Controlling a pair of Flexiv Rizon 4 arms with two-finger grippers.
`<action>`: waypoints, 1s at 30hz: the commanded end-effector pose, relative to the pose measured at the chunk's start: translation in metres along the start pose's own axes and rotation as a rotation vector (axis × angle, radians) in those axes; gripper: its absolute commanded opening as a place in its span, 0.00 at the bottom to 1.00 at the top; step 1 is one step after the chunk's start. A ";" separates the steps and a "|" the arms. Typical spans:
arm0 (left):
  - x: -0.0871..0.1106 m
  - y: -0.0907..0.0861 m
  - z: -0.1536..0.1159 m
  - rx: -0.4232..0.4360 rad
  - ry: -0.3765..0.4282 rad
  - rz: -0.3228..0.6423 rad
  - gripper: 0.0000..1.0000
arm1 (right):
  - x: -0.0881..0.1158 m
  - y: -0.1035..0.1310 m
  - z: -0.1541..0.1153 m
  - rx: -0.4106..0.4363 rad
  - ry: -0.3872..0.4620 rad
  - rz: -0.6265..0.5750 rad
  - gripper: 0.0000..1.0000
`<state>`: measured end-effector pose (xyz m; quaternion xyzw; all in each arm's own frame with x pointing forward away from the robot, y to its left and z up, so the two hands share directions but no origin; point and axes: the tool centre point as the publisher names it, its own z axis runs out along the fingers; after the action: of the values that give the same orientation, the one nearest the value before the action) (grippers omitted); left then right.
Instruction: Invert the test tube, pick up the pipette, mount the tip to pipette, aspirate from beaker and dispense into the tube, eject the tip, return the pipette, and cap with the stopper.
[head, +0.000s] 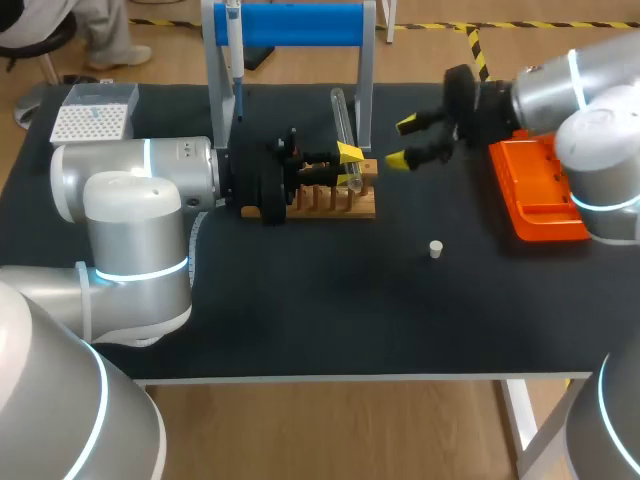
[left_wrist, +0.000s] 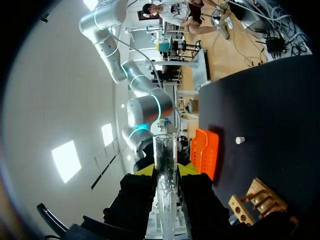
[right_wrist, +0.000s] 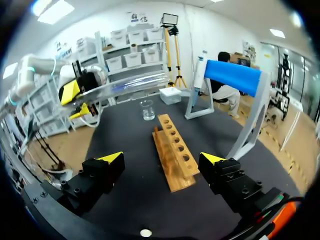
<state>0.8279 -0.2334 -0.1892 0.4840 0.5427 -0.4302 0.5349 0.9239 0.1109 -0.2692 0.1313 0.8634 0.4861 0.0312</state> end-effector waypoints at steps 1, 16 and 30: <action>0.000 -0.001 0.001 -0.005 -0.001 0.002 0.00 | -0.004 -0.004 0.017 -0.006 0.014 -0.083 1.00; 0.000 -0.001 0.001 -0.005 -0.001 0.002 0.00 | -0.018 -0.010 0.045 0.000 0.045 -0.126 1.00; 0.000 -0.001 0.001 -0.005 -0.001 0.002 0.00 | -0.021 -0.013 0.065 0.017 0.030 -0.102 1.00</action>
<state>0.8279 -0.2333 -0.1892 0.4839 0.5428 -0.4301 0.5349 0.9550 0.1521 -0.3149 0.0784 0.8734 0.4790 0.0402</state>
